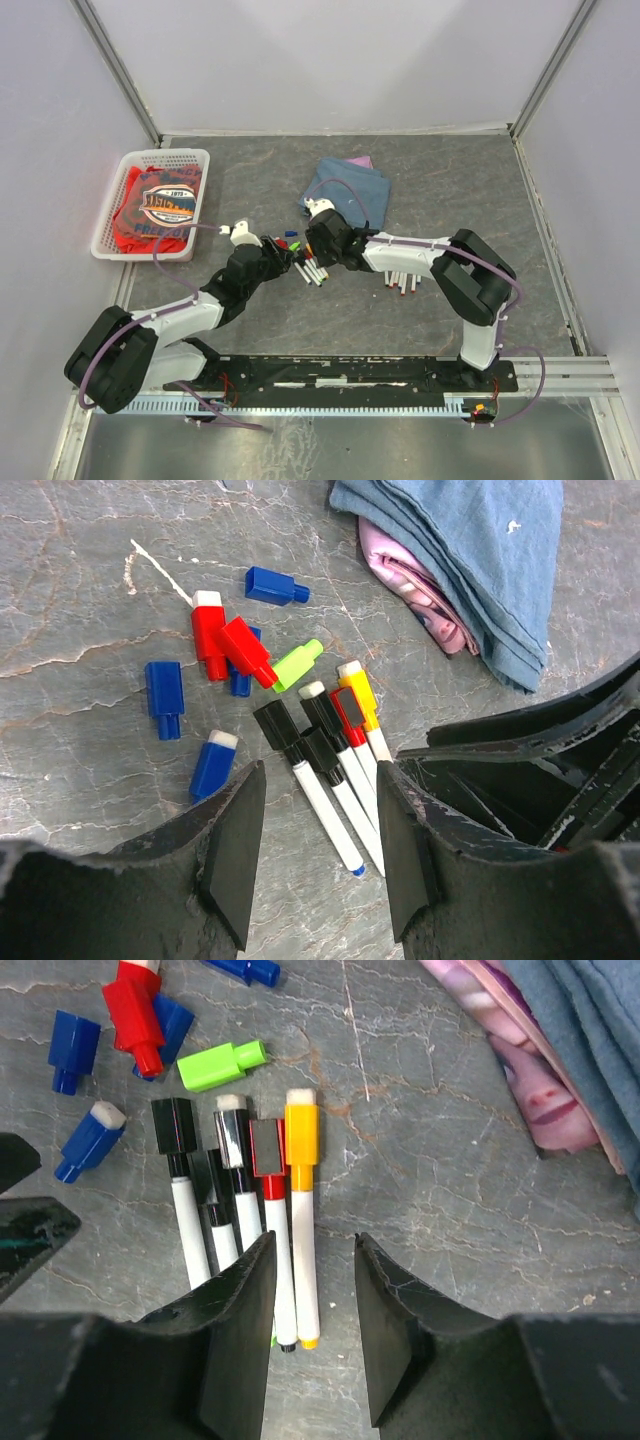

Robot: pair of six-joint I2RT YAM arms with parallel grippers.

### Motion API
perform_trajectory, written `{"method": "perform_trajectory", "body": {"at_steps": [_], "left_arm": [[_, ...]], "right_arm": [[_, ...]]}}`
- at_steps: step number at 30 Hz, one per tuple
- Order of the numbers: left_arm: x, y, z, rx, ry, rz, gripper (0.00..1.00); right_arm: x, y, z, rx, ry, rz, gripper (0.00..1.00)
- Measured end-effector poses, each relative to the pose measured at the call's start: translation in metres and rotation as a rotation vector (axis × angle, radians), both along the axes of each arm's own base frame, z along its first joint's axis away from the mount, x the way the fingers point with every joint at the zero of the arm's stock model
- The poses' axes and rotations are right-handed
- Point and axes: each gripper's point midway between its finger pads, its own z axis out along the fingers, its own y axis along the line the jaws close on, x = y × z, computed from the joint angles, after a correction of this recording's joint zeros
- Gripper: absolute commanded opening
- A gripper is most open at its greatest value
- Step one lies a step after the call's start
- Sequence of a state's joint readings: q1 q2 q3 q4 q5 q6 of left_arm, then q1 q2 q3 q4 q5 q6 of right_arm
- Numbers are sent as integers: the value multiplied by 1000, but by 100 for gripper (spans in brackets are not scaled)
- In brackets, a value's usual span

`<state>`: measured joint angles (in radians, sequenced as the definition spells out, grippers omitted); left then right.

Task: Open the pen caps

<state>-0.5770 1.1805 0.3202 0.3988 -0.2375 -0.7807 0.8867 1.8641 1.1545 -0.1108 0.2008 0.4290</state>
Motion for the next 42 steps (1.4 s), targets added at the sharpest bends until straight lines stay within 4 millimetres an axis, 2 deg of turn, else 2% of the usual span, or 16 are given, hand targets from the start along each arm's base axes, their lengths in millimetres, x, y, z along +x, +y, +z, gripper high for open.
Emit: {"method": "perform_trajectory", "body": {"at_steps": [8,26,29,34,42], "left_arm": [[0,-1,0,-2,1,-4,55],[-3,1,-4,3,9,-4,55],[-3,1,-4,3,10,-4,55],[-3,0,-4,-8,13,-3,57],[-5,-8,-1,-46,26,-25,62]], "right_arm": [[6,6,-6,-14,3,8,42],[3,-2,-22,-73,22,16,37],[3,-2,-23,-76,20,16,33],[2,-4,-24,-86,16,13,20],[-4,-10,-24,-60,0,-14,3]]}}
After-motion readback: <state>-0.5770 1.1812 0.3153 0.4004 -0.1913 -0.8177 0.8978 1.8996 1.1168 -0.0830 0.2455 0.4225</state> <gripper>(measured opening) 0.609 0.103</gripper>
